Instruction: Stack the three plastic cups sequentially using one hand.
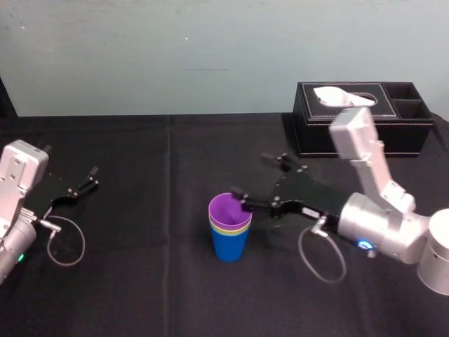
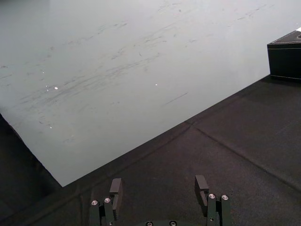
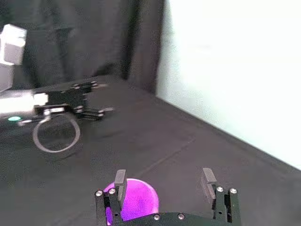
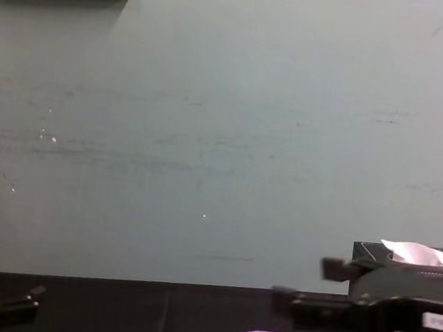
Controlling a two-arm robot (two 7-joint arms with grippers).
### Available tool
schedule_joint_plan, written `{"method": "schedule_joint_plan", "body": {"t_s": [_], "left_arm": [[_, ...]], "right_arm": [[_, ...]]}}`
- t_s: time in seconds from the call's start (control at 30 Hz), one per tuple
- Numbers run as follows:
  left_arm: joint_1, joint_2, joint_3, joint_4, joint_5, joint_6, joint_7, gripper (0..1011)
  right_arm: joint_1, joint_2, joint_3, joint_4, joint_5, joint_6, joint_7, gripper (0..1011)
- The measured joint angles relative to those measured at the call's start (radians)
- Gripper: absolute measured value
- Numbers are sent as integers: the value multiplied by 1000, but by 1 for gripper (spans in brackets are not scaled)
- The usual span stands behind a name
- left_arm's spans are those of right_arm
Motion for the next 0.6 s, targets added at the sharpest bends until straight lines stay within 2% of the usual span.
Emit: {"method": "schedule_joint_plan", "body": {"t_s": [0.03, 0.07, 0.13, 0.3, 0.4, 0.47, 0.6], "left_arm": [[0, 0, 0, 0, 0, 0, 0, 1010], [0, 0, 0, 0, 0, 0, 0, 1010], [0, 0, 0, 0, 0, 0, 0, 1010], [0, 0, 0, 0, 0, 0, 0, 1010], [0, 0, 0, 0, 0, 0, 0, 1010], [0, 0, 0, 0, 0, 0, 0, 1010], [0, 0, 0, 0, 0, 0, 0, 1010]], "right_arm": [[-17, 5, 18, -5, 0, -17, -13, 1004], [-17, 5, 18, -5, 0, -17, -13, 1004], [-55, 15, 56, -8, -7, -56, -44, 1004], [-99, 25, 105, 4, -17, -94, -72, 1004], [-117, 29, 123, 14, -24, -105, -82, 1004], [-137, 31, 138, 29, -48, -116, -102, 1004], [-152, 31, 146, 50, -73, -123, -120, 1004]]}}
